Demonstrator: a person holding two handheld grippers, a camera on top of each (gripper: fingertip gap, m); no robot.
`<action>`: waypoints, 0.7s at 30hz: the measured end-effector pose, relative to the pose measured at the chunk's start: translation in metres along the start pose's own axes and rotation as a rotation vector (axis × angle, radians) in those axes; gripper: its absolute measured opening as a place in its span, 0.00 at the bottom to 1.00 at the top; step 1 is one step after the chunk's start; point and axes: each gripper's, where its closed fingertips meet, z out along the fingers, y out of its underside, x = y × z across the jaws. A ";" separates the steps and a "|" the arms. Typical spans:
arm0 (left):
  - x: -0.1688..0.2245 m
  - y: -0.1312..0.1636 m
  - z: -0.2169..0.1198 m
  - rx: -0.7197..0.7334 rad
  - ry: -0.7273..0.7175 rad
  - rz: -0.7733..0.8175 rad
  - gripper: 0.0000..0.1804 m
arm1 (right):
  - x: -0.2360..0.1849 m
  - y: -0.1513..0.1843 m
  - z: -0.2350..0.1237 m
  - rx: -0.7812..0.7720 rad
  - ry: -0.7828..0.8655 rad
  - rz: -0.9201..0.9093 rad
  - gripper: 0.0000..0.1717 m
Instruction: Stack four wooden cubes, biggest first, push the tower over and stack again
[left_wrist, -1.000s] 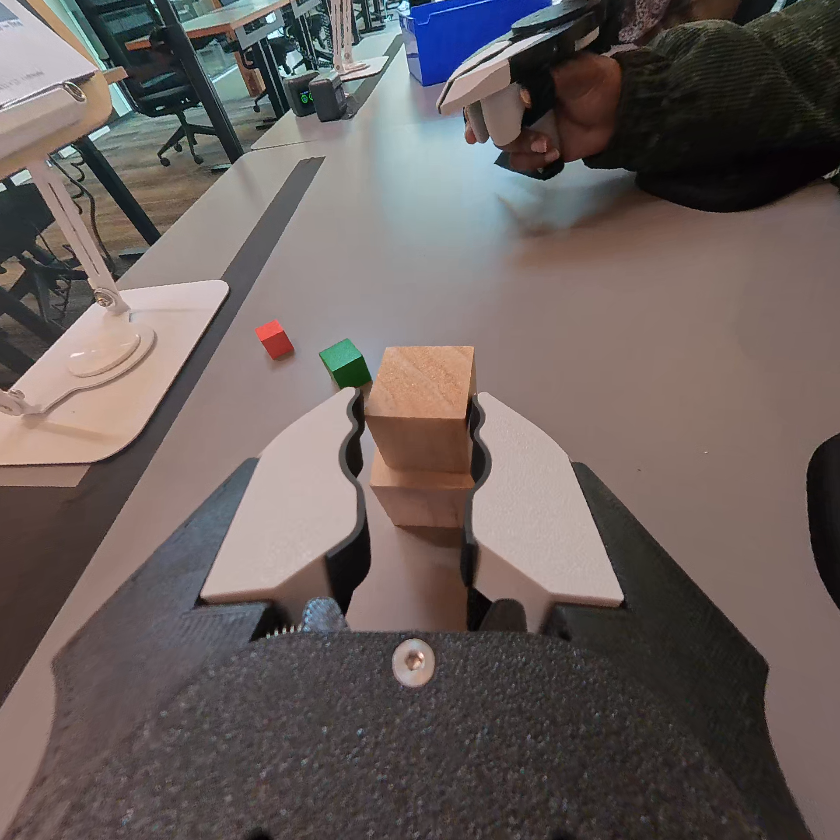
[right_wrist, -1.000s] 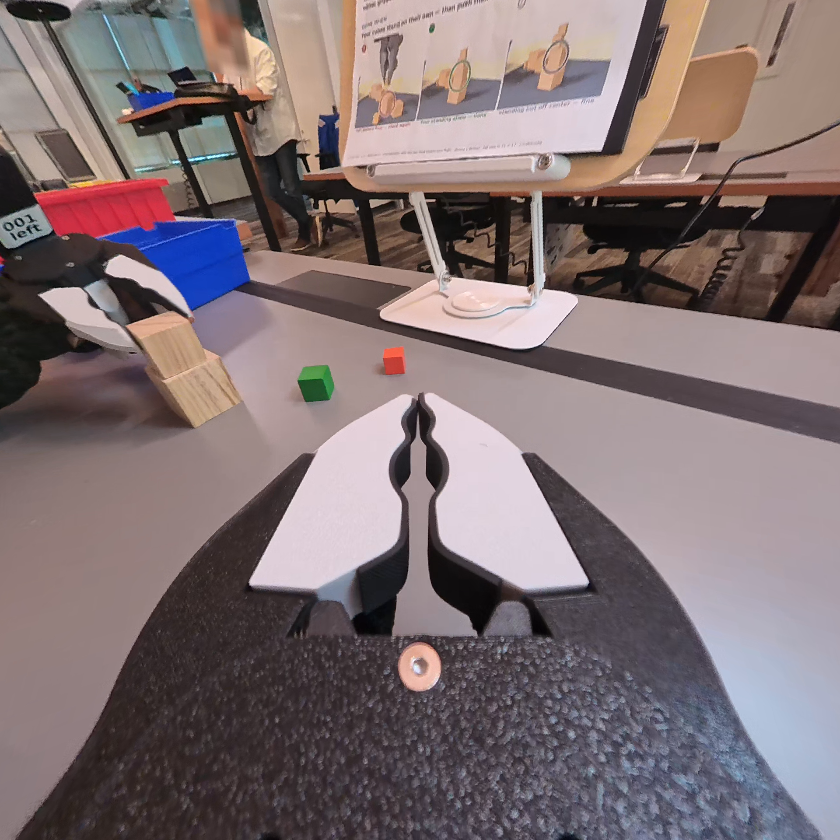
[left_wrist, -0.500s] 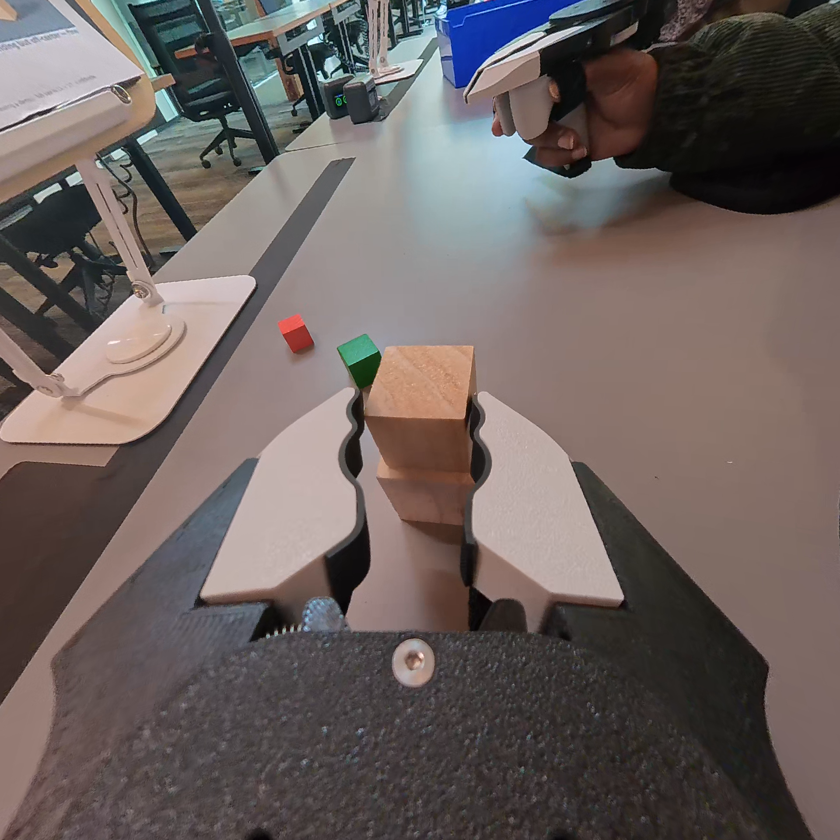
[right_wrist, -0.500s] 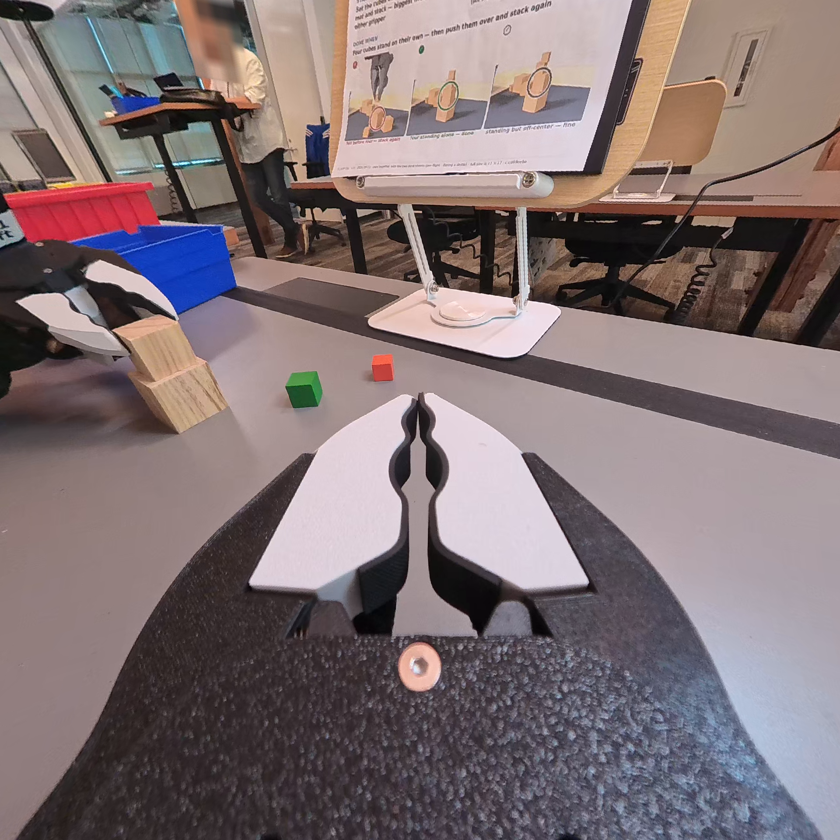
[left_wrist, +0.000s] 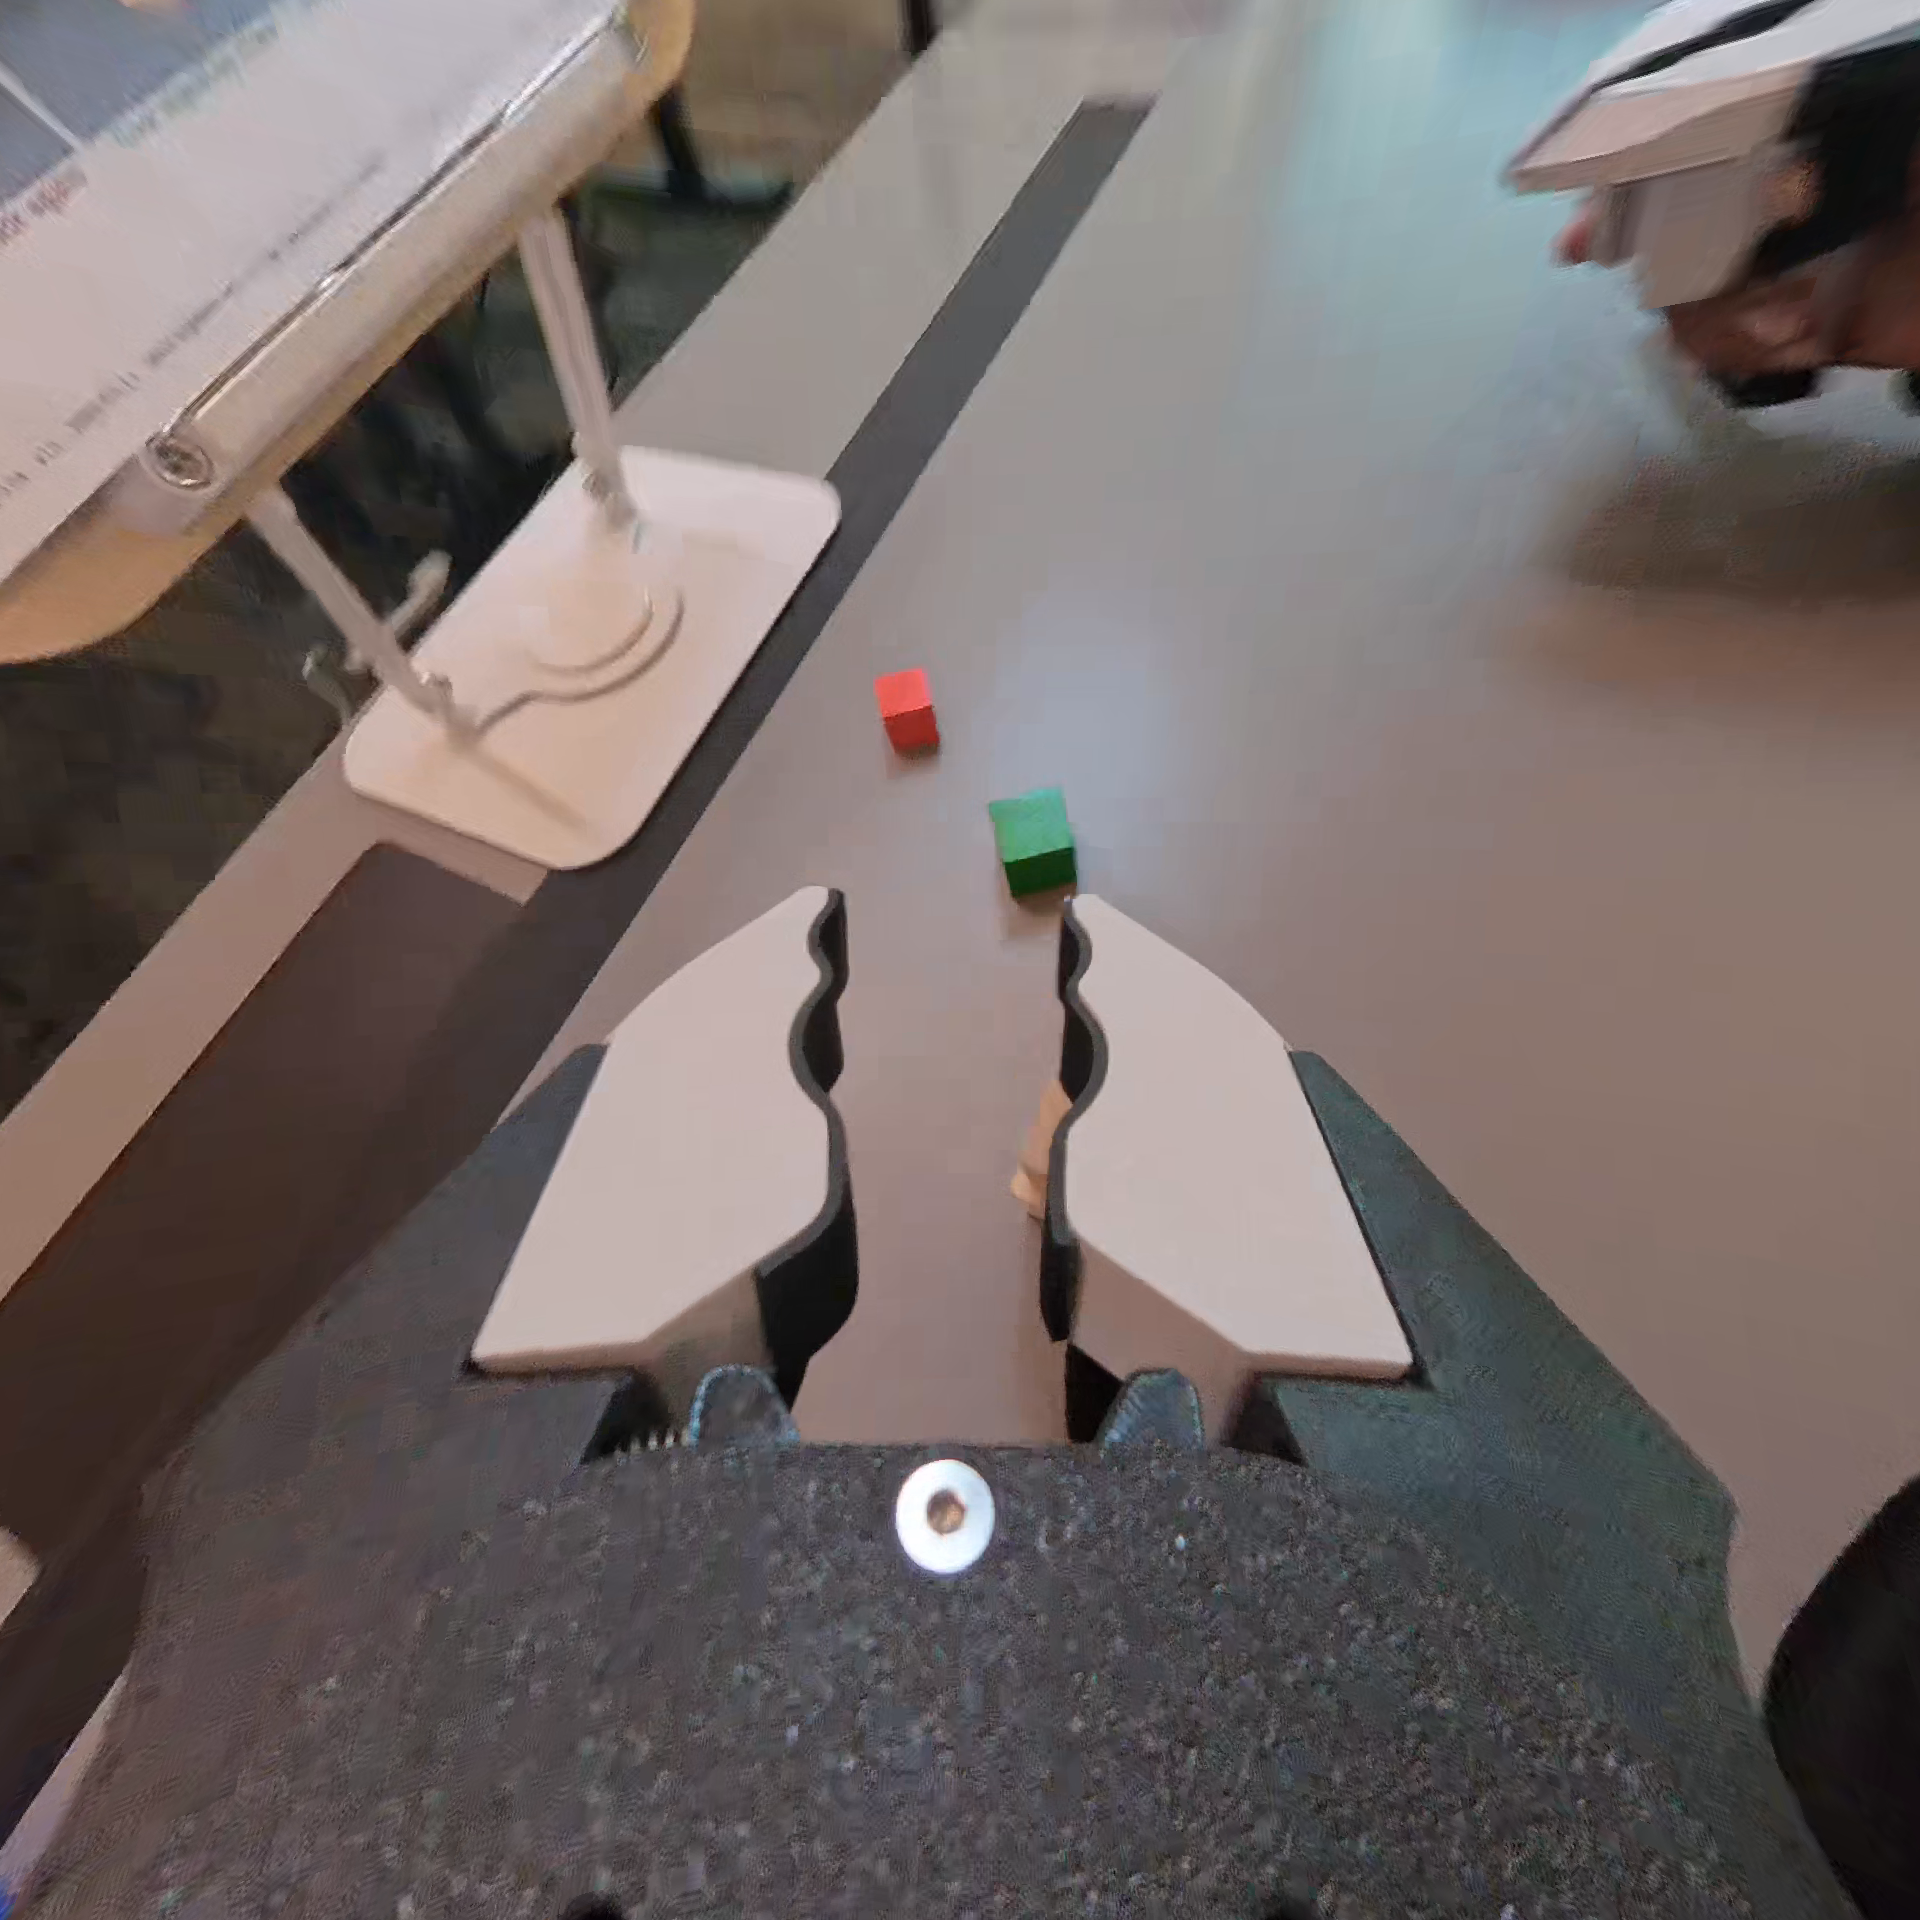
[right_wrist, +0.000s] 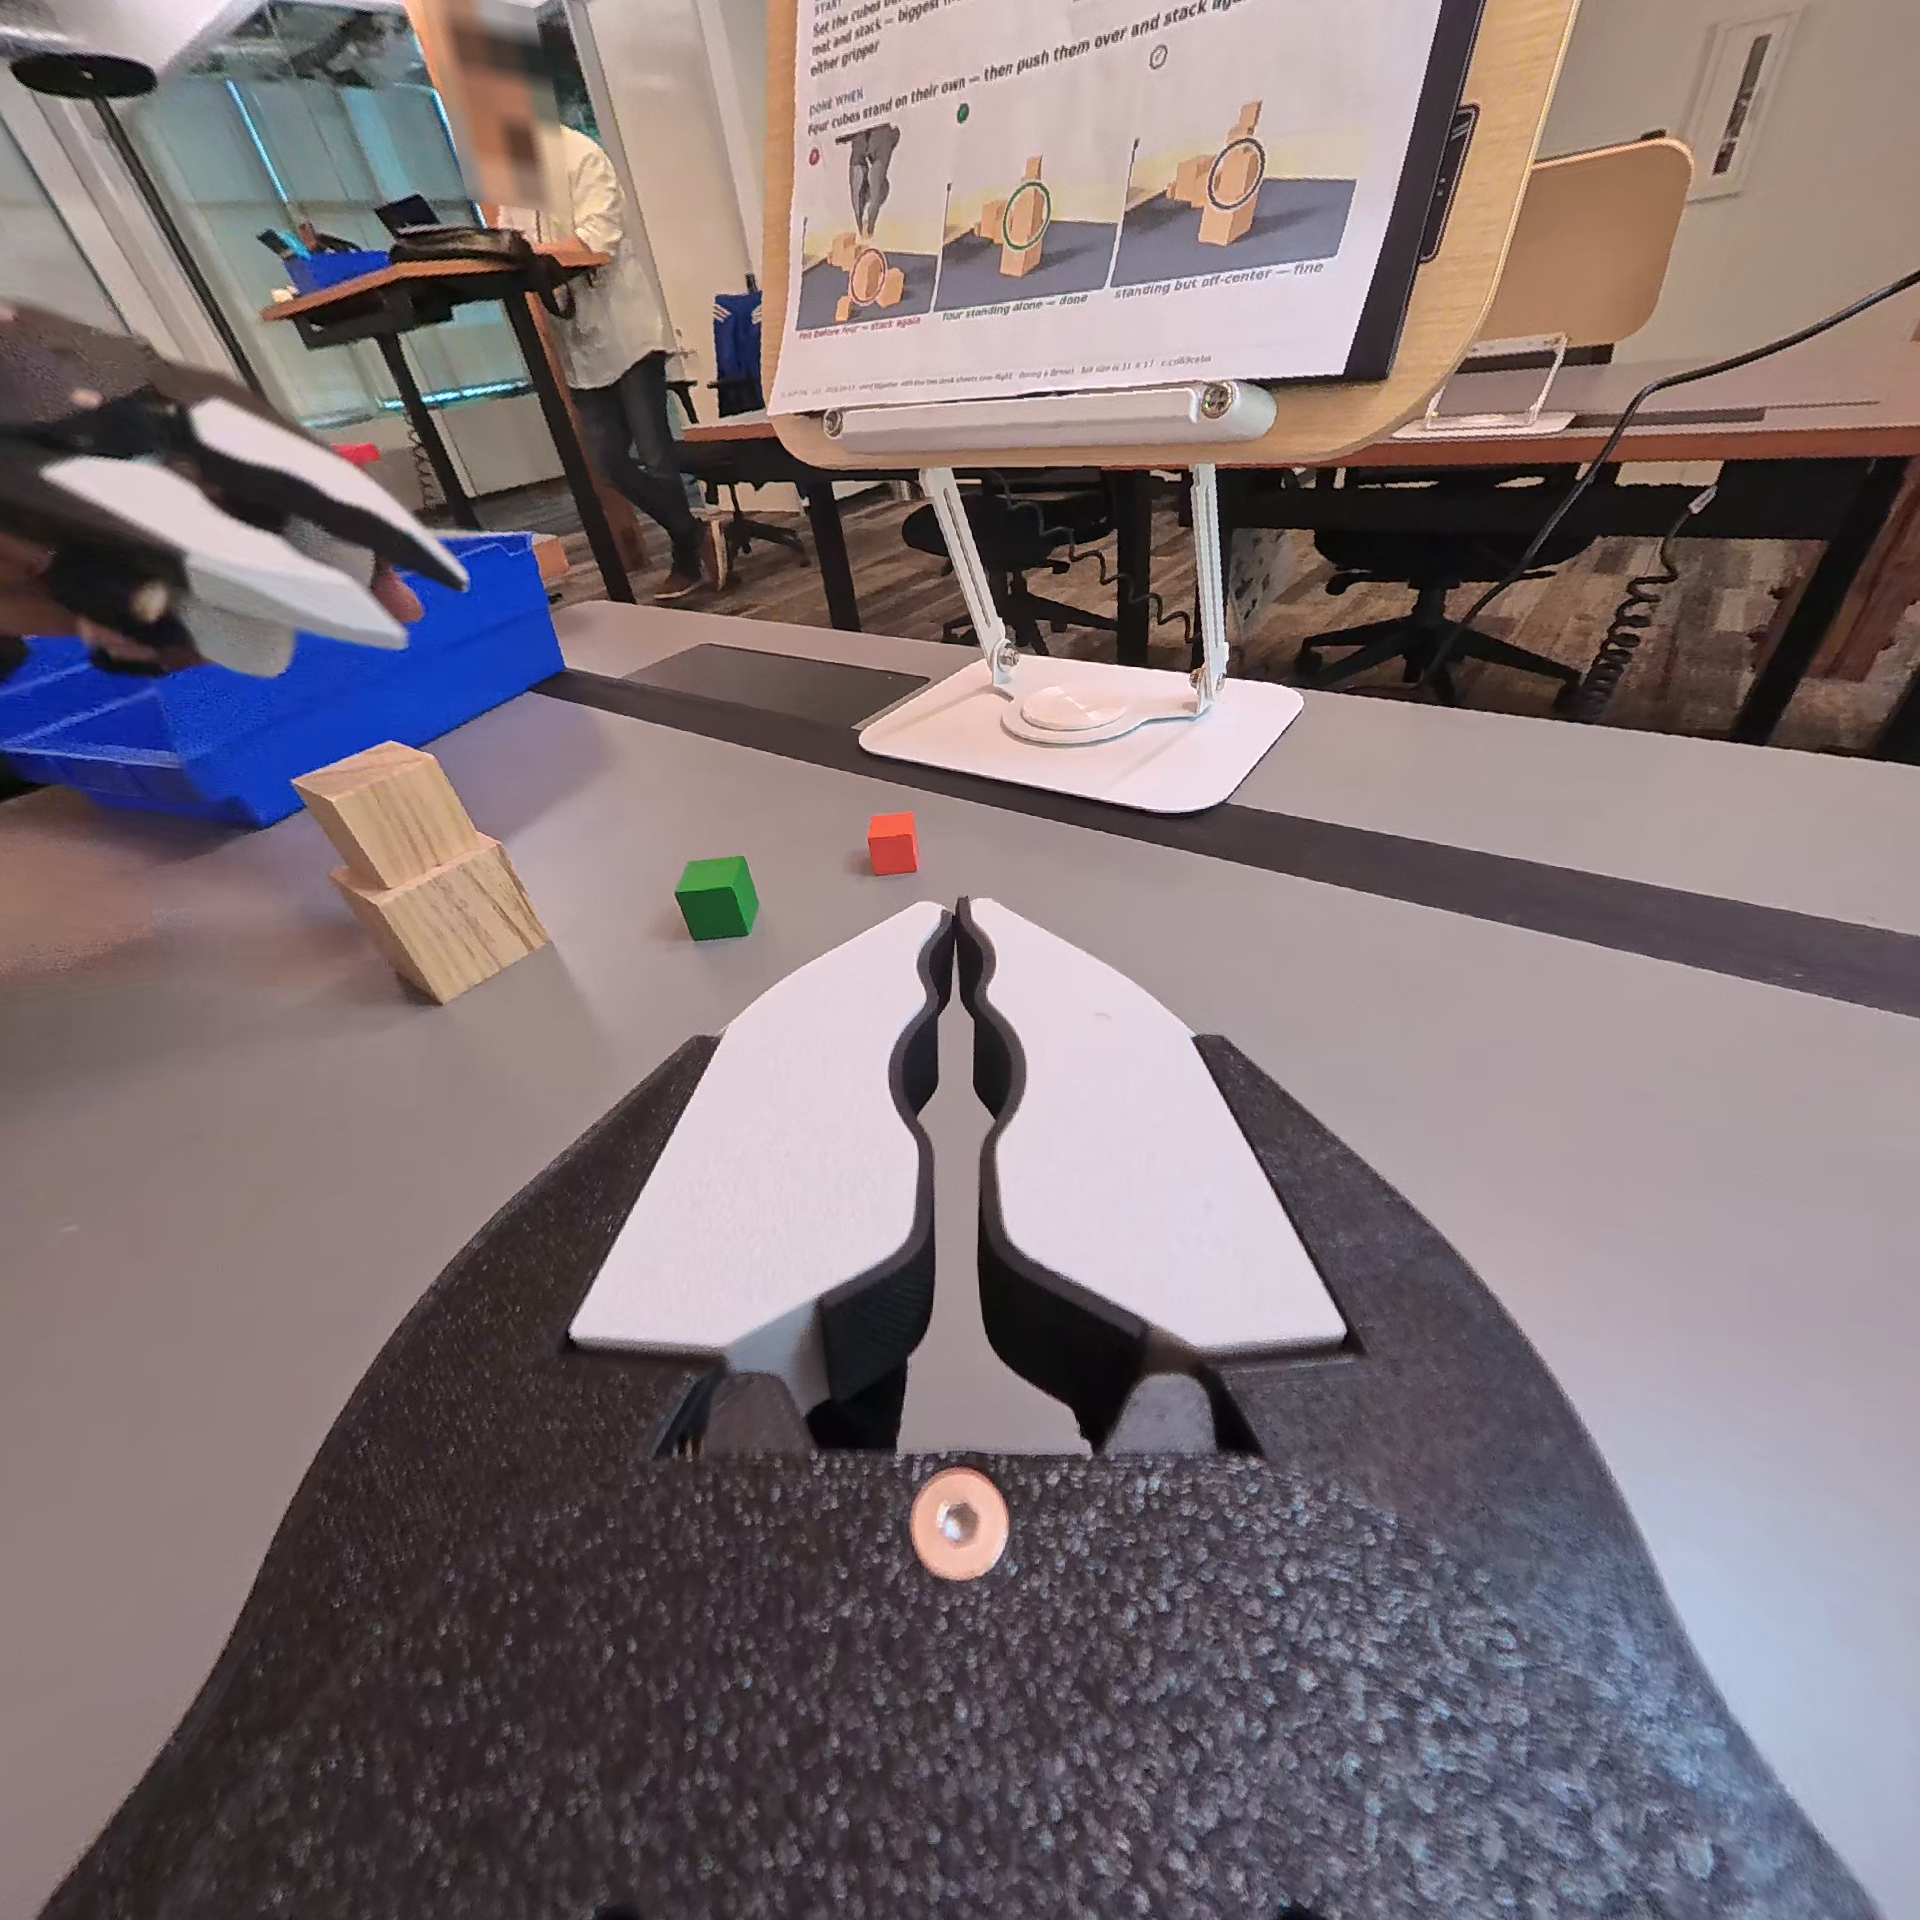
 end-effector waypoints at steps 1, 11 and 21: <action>-0.001 -0.008 0.007 -0.060 -0.016 -0.023 0.19 | 0.000 0.000 0.000 0.000 -0.002 0.003 0.00; 0.016 0.021 0.111 -0.670 0.023 0.026 0.25 | 0.004 -0.029 -0.015 0.082 0.006 -0.015 0.00; 0.017 0.059 0.131 -0.936 0.043 0.128 0.15 | 0.002 -0.037 -0.019 0.092 -0.022 0.003 0.00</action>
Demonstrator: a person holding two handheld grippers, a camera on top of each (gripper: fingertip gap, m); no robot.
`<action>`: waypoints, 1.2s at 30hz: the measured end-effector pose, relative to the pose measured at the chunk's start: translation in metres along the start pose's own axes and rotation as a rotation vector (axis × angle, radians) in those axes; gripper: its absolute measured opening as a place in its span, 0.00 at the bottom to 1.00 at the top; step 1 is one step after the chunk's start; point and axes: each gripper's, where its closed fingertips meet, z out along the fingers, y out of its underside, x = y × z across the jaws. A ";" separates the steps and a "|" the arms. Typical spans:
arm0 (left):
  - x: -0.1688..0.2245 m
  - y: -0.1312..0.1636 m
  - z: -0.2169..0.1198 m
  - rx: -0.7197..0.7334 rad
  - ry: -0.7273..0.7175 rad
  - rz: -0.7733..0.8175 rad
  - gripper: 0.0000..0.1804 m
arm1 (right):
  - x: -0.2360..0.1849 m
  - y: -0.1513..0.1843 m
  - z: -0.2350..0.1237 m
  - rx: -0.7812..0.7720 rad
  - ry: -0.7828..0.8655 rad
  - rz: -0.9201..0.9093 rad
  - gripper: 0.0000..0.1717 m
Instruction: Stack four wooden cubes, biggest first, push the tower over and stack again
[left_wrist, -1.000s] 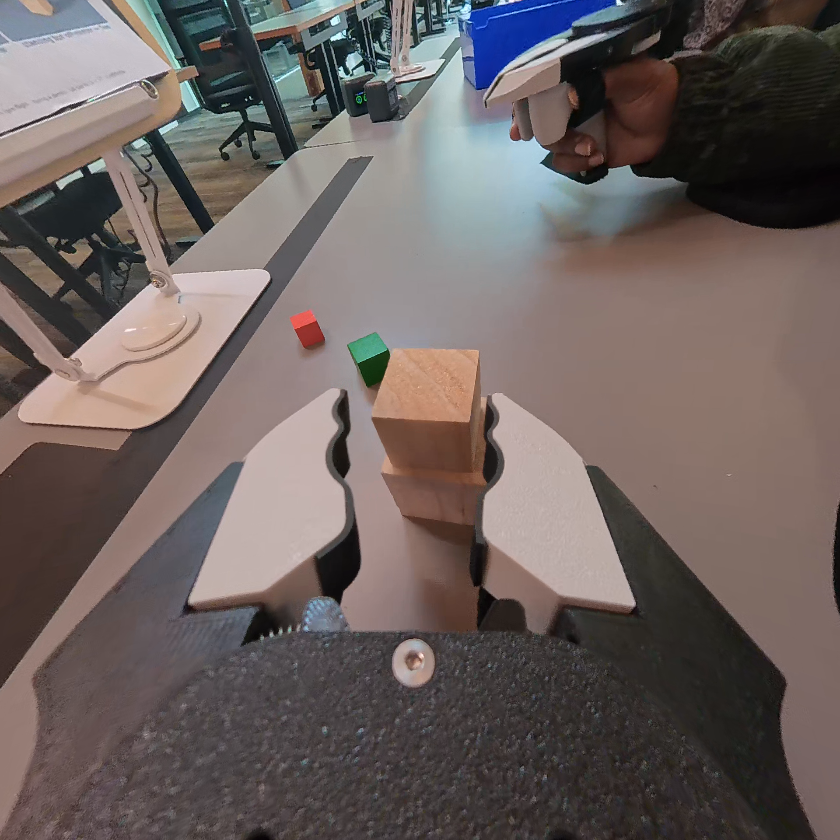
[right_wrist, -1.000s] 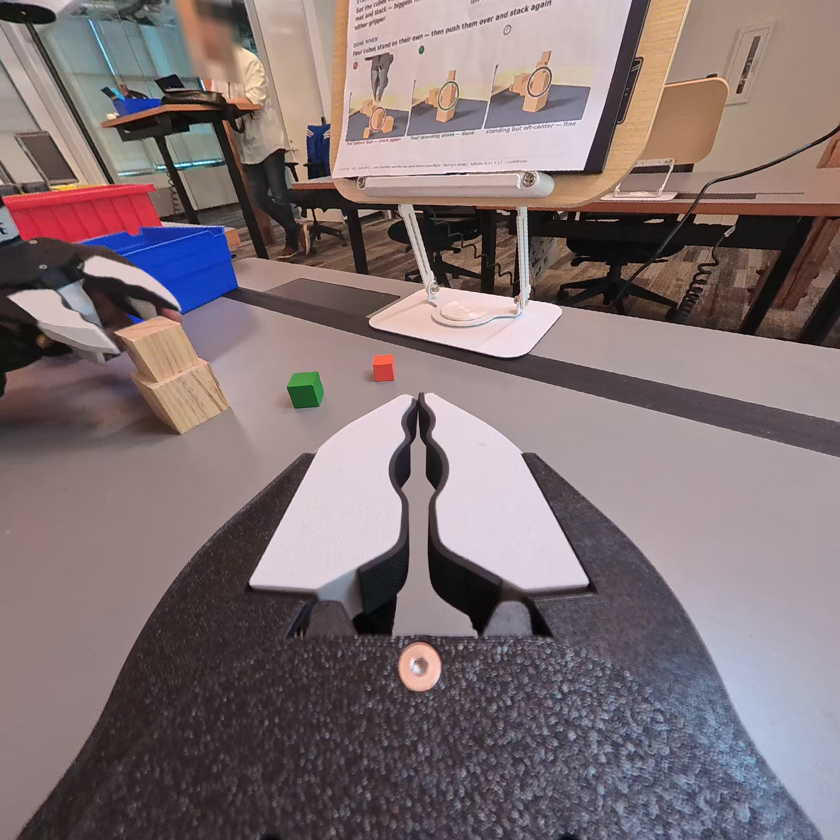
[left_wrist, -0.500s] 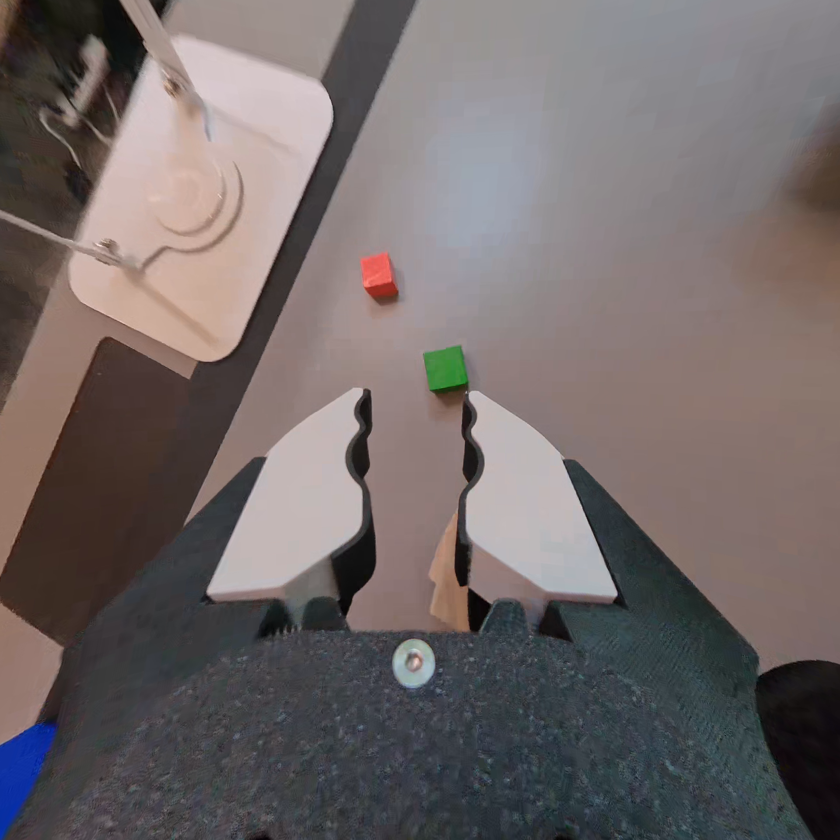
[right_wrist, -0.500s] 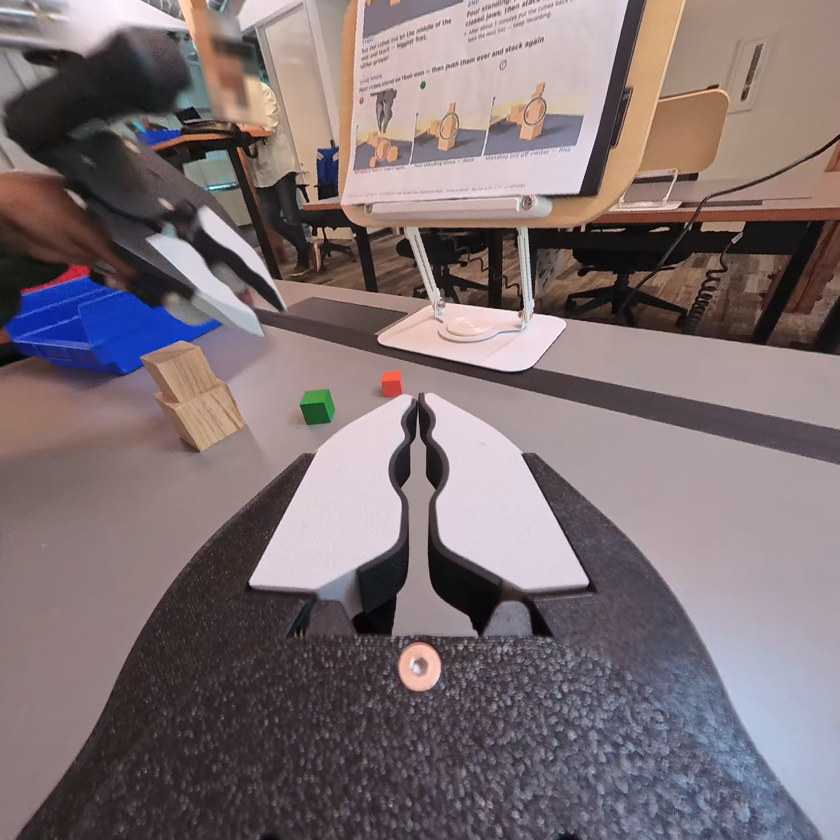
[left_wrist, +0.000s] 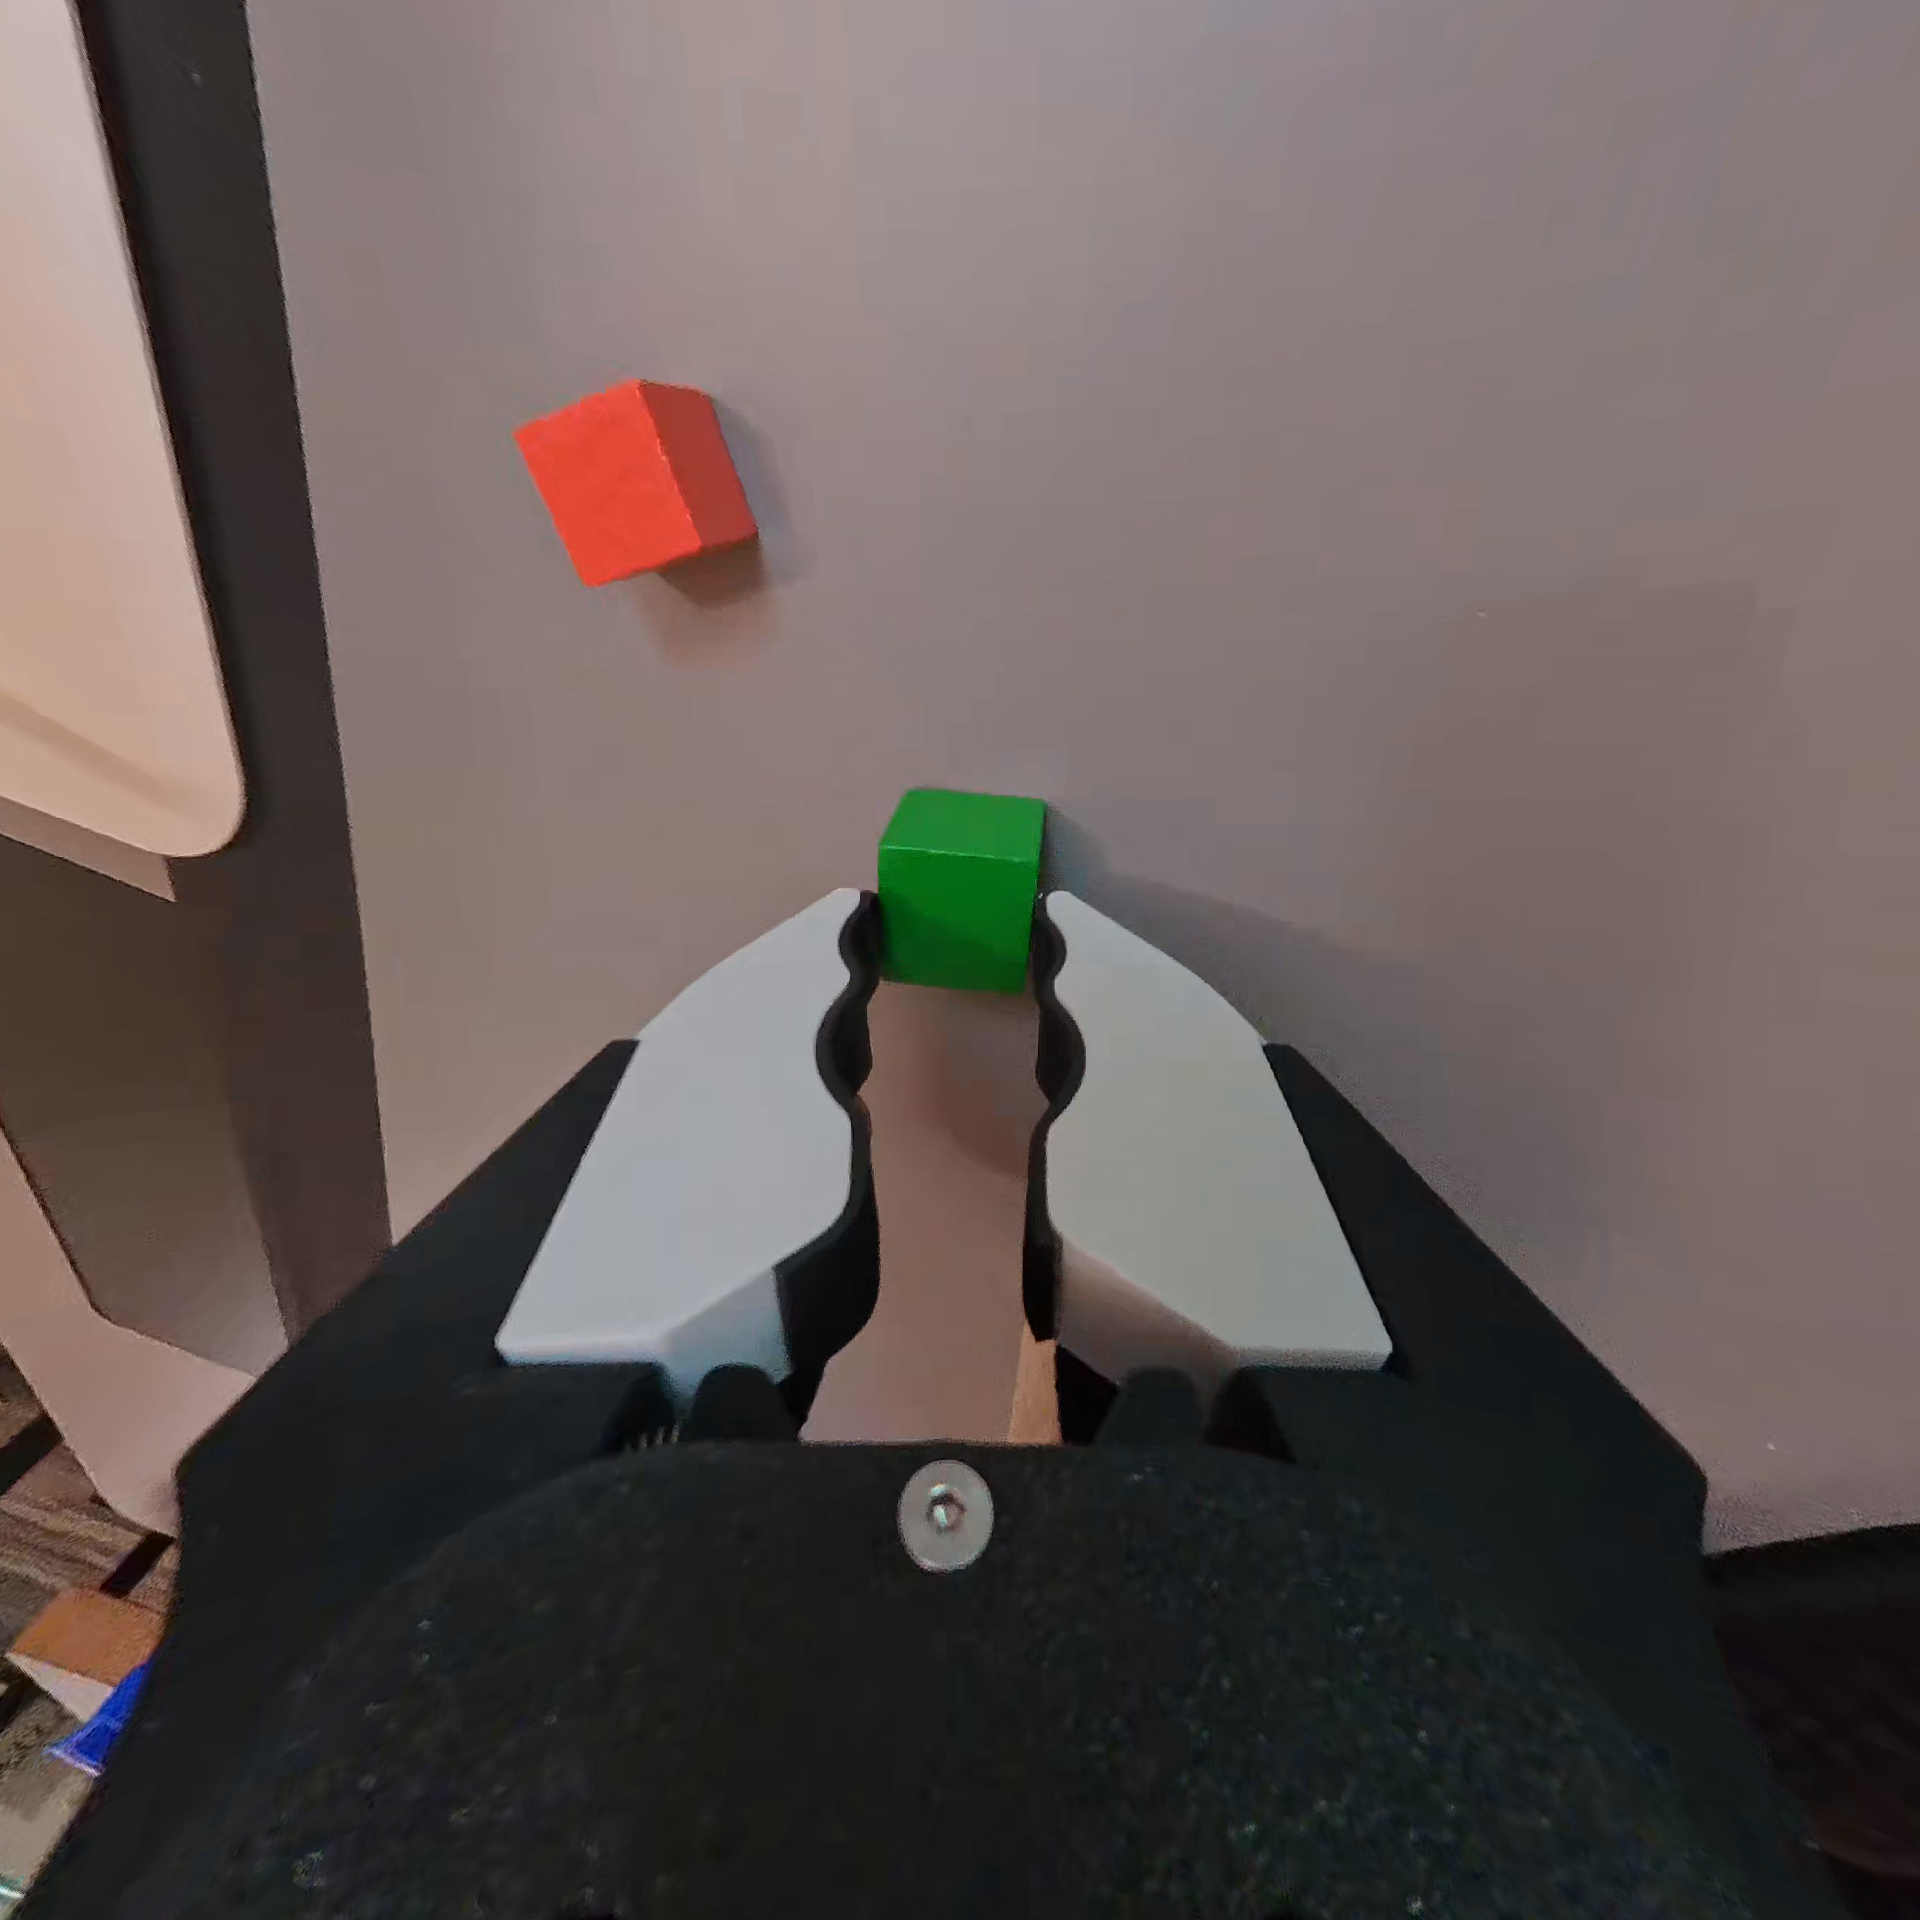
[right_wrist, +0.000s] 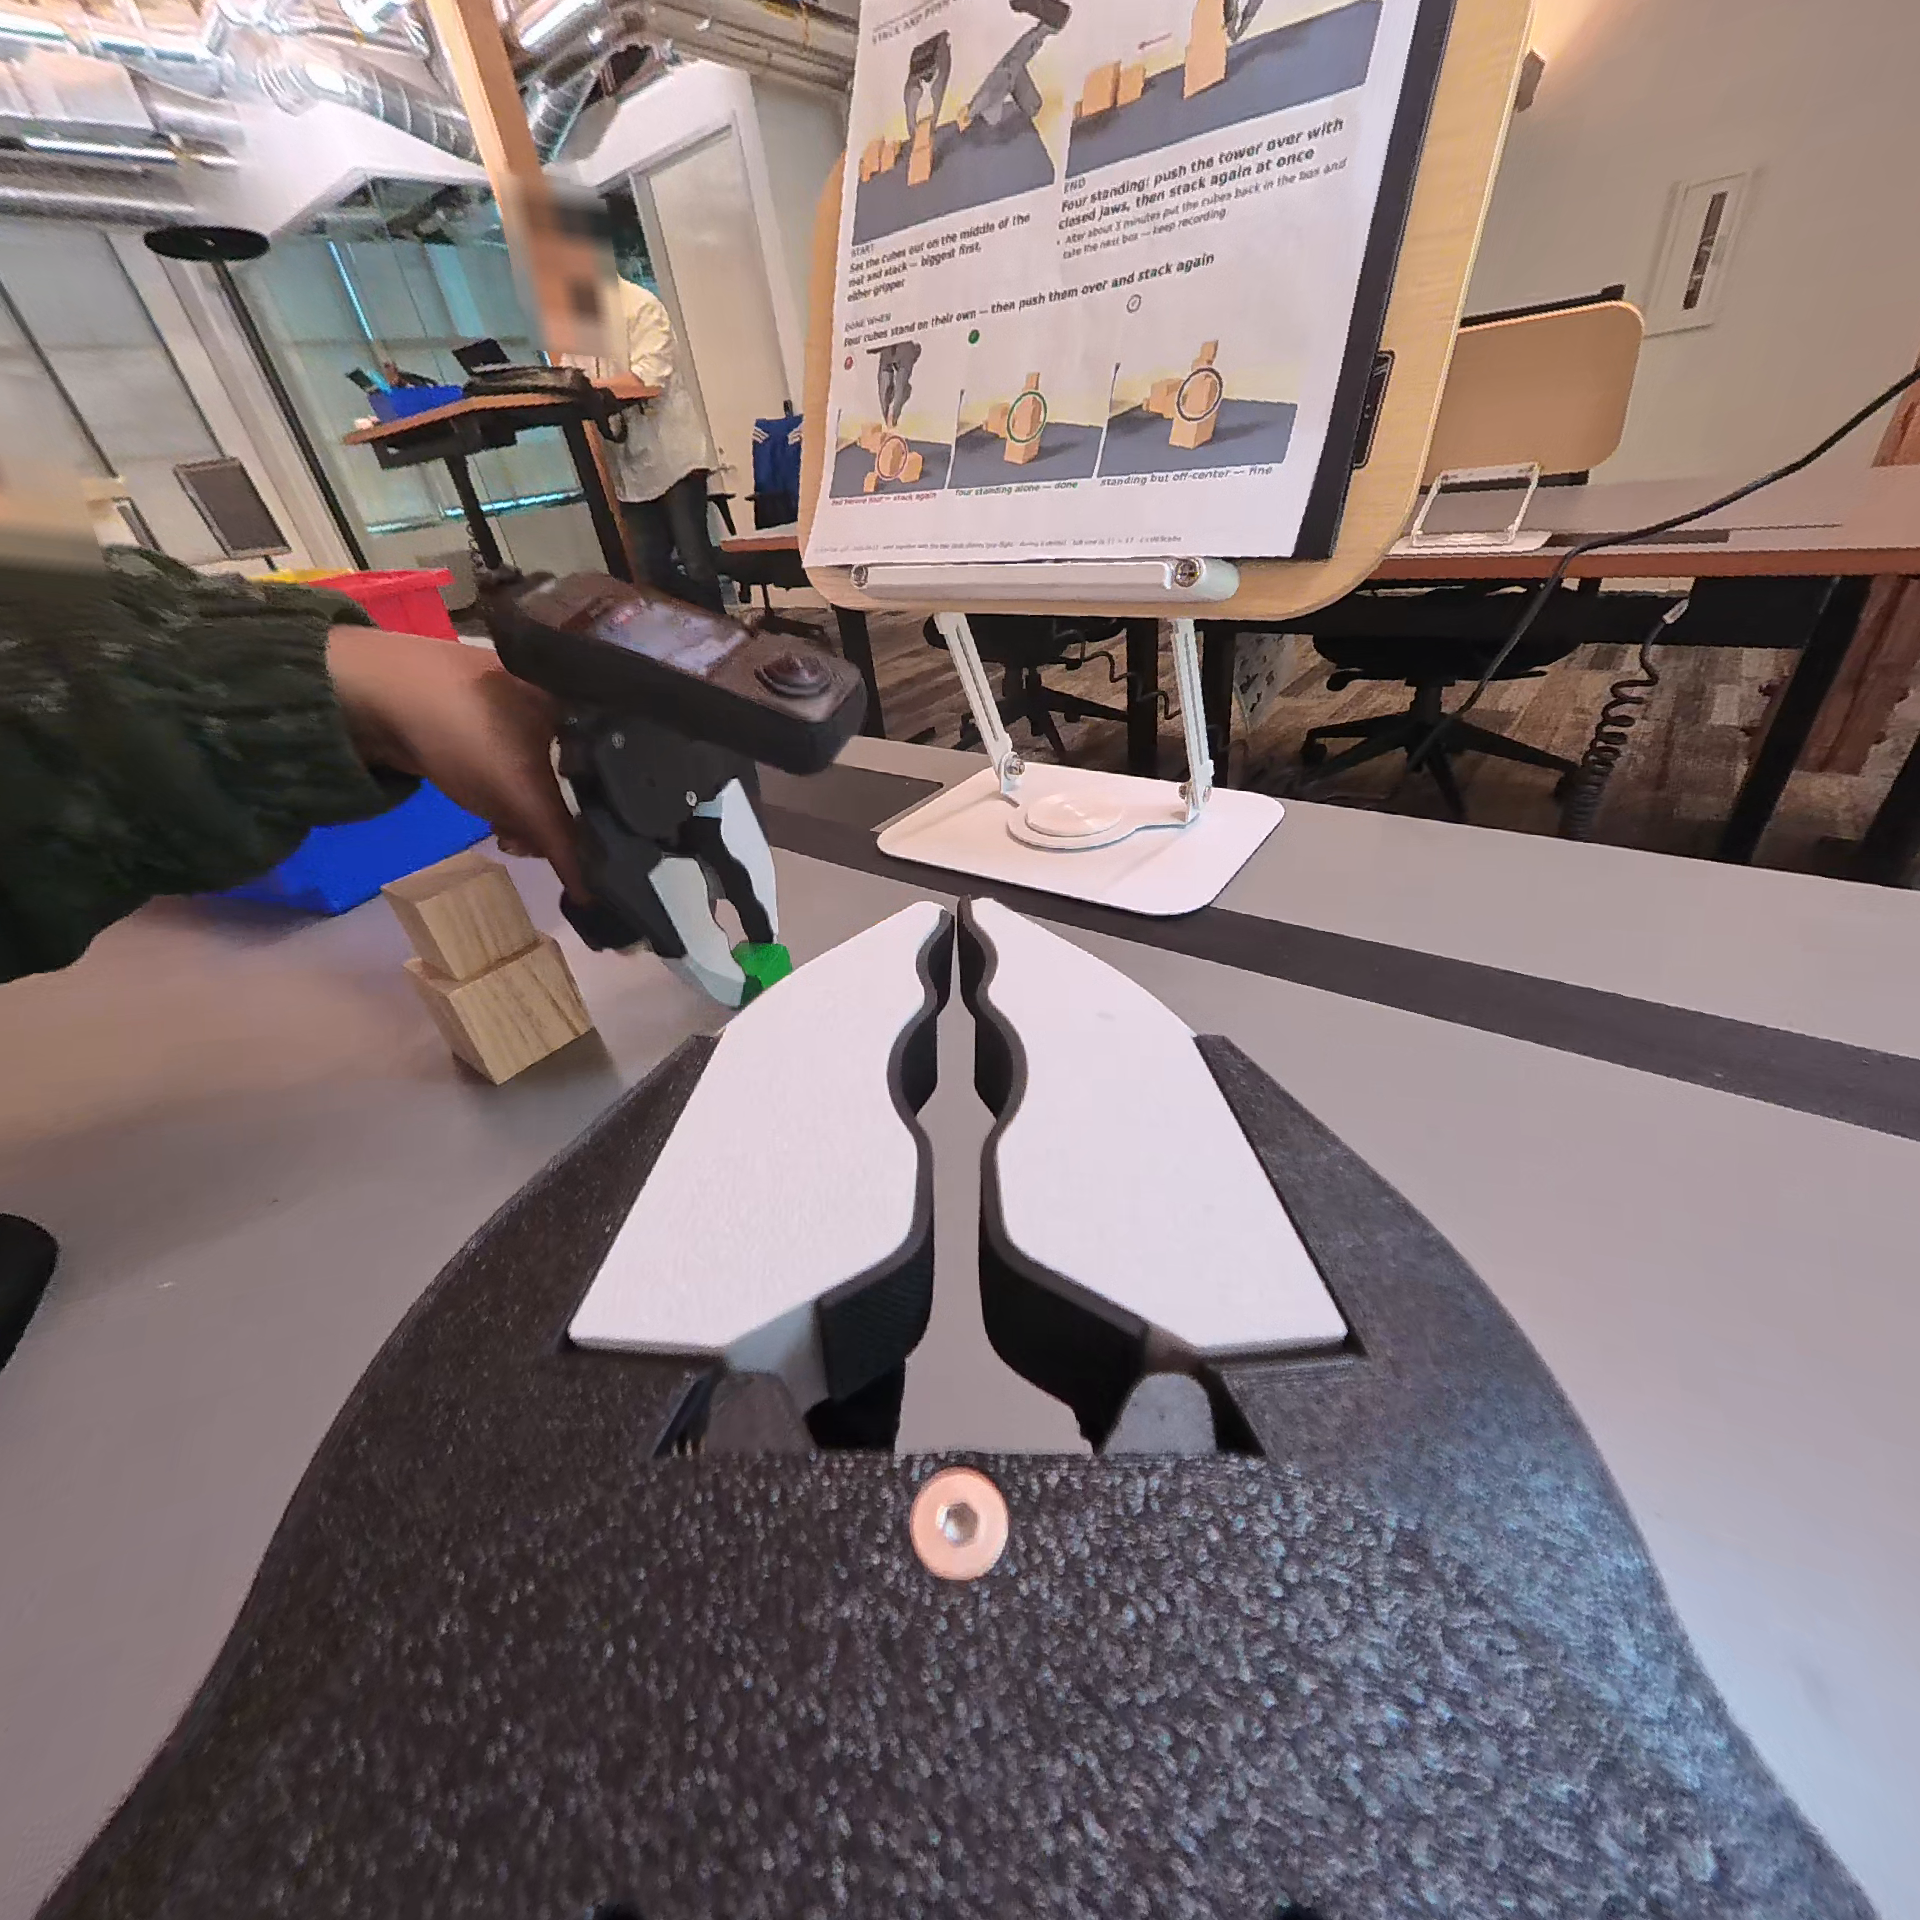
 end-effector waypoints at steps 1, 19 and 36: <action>0.001 -0.002 -0.005 0.017 0.008 0.019 0.15 | 0.000 0.000 0.000 -0.001 -0.001 -0.001 0.00; 0.029 0.103 -0.111 0.176 0.187 0.404 0.15 | -0.001 0.011 0.004 -0.024 -0.017 0.027 0.00; 0.025 0.105 -0.096 0.141 0.142 0.378 0.15 | 0.000 0.016 0.005 -0.039 -0.014 0.034 0.00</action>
